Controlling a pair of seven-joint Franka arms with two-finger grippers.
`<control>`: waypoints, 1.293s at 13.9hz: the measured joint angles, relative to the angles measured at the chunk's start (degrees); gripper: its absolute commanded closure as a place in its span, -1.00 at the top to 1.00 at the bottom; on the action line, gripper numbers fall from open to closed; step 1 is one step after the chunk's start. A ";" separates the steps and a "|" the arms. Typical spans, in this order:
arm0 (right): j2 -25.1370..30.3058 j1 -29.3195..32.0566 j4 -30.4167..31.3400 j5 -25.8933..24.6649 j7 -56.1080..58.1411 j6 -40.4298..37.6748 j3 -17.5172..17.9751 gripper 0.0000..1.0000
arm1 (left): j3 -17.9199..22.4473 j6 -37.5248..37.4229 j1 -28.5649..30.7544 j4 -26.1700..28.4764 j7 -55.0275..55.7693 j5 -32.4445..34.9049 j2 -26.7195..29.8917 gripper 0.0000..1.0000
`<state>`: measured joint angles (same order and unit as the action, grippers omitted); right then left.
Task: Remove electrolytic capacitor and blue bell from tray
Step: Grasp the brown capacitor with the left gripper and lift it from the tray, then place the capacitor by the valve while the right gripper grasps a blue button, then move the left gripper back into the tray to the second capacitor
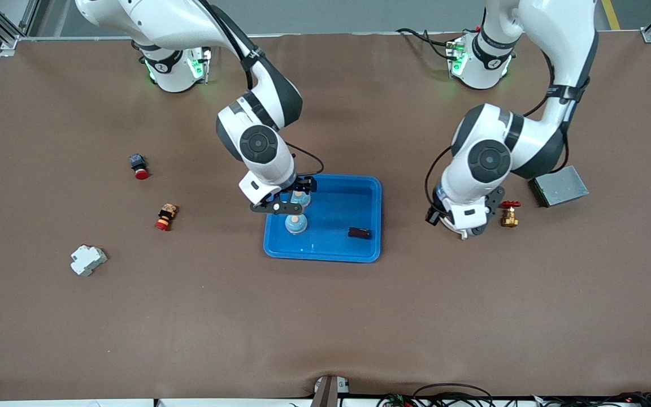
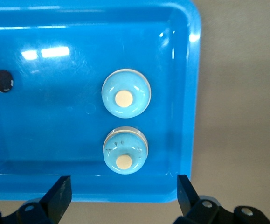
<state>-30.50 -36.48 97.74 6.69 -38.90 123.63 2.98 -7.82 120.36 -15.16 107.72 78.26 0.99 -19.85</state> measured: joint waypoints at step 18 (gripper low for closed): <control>-6.44 -1.29 0.59 -2.61 0.02 6.95 -0.38 1.00 | -0.62 14.88 13.45 14.79 -13.14 0.50 -1.16 1.00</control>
<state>-36.94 -37.78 98.33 4.08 -38.88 130.58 2.61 -8.44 135.23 -1.71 122.51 65.11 1.49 -21.01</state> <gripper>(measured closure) 0.000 0.106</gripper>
